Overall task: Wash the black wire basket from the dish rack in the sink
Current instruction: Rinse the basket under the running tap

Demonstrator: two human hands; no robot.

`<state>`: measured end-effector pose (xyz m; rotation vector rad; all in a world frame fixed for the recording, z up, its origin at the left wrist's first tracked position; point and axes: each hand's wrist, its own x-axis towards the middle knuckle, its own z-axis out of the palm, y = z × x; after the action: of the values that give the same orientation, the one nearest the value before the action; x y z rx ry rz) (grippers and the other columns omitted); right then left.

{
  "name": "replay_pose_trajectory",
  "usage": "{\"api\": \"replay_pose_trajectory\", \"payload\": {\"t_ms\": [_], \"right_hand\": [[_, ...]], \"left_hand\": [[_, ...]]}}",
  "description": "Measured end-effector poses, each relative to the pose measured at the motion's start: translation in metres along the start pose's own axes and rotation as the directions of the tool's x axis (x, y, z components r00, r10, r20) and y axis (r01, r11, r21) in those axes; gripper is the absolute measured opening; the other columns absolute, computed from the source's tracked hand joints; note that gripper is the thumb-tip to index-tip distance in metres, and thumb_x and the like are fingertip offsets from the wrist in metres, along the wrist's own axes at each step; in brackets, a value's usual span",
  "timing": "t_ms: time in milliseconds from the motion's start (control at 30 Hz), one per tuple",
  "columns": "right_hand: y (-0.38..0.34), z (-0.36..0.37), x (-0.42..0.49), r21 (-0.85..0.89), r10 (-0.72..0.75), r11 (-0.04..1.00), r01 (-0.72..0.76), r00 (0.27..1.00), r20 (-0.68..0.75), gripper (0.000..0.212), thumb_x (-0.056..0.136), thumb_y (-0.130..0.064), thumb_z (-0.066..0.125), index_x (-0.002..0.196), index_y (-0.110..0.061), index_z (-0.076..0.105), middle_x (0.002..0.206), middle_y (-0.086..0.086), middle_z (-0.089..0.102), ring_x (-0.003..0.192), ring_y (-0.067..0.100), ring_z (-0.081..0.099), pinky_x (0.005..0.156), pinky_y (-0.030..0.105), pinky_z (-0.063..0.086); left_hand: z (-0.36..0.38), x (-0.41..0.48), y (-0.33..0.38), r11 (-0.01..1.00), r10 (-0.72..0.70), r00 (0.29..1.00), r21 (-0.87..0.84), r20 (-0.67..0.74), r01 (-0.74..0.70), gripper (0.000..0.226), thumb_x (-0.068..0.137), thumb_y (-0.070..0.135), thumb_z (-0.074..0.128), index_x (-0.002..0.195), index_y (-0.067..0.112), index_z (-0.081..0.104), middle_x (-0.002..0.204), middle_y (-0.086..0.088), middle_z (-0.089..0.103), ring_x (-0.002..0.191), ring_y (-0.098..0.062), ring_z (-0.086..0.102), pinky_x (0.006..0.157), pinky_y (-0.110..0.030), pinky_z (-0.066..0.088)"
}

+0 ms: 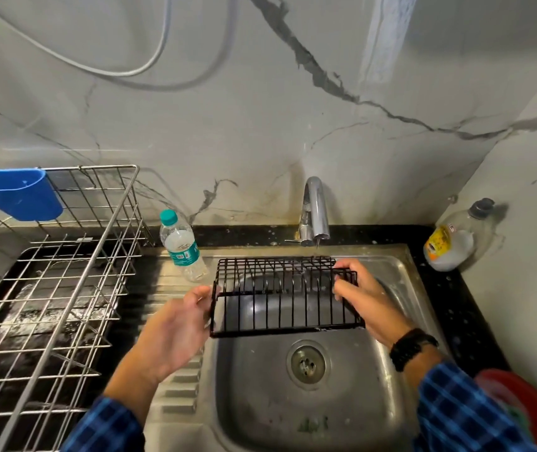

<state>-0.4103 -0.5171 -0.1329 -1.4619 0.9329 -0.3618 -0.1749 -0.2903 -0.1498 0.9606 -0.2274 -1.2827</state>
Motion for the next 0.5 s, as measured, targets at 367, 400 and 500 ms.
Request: {"api": "replay_pose_trajectory", "payload": {"t_ms": [367, 400, 500], "right_hand": [[0.004, 0.017, -0.003, -0.106, 0.124, 0.987, -0.119, 0.991, 0.045, 0.049, 0.093, -0.071, 0.039, 0.131, -0.040, 0.042, 0.150, 0.003, 0.033, 0.131, 0.021, 0.043, 0.105, 0.042, 0.039], [0.007, 0.025, 0.003, -0.177, 0.195, 0.963, -0.205, 0.978, -0.070, 0.063, 0.094, -0.071, 0.034, 0.143, -0.032, 0.036, 0.156, 0.007, 0.026, 0.135, 0.028, 0.041, 0.108, 0.048, 0.039], [0.004, 0.057, 0.012, -0.363, 0.267, 0.851, -0.380, 0.907, -0.325, 0.085, 0.097, -0.065, 0.032, 0.156, -0.007, 0.012, 0.158, 0.020, 0.018, 0.137, 0.040, 0.038, 0.110, 0.053, 0.039]], "left_hand": [[0.035, 0.018, -0.031, 0.788, 0.375, 0.792, 0.616, -0.481, 0.002, 0.074, 0.086, 0.053, 0.069, 0.148, 0.021, 0.043, 0.126, 0.002, 0.061, 0.114, -0.013, 0.057, 0.097, -0.030, 0.048], [0.044, 0.018, -0.033, 0.731, 0.423, 0.801, 0.682, -0.423, -0.027, 0.076, 0.087, 0.052, 0.068, 0.151, 0.023, 0.039, 0.128, 0.004, 0.059, 0.115, -0.010, 0.057, 0.097, -0.028, 0.048], [0.066, 0.025, -0.039, 0.592, 0.542, 0.775, 0.803, -0.325, -0.077, 0.082, 0.087, 0.051, 0.069, 0.155, 0.025, 0.031, 0.142, 0.013, 0.047, 0.130, -0.008, 0.048, 0.110, -0.032, 0.041]]}}
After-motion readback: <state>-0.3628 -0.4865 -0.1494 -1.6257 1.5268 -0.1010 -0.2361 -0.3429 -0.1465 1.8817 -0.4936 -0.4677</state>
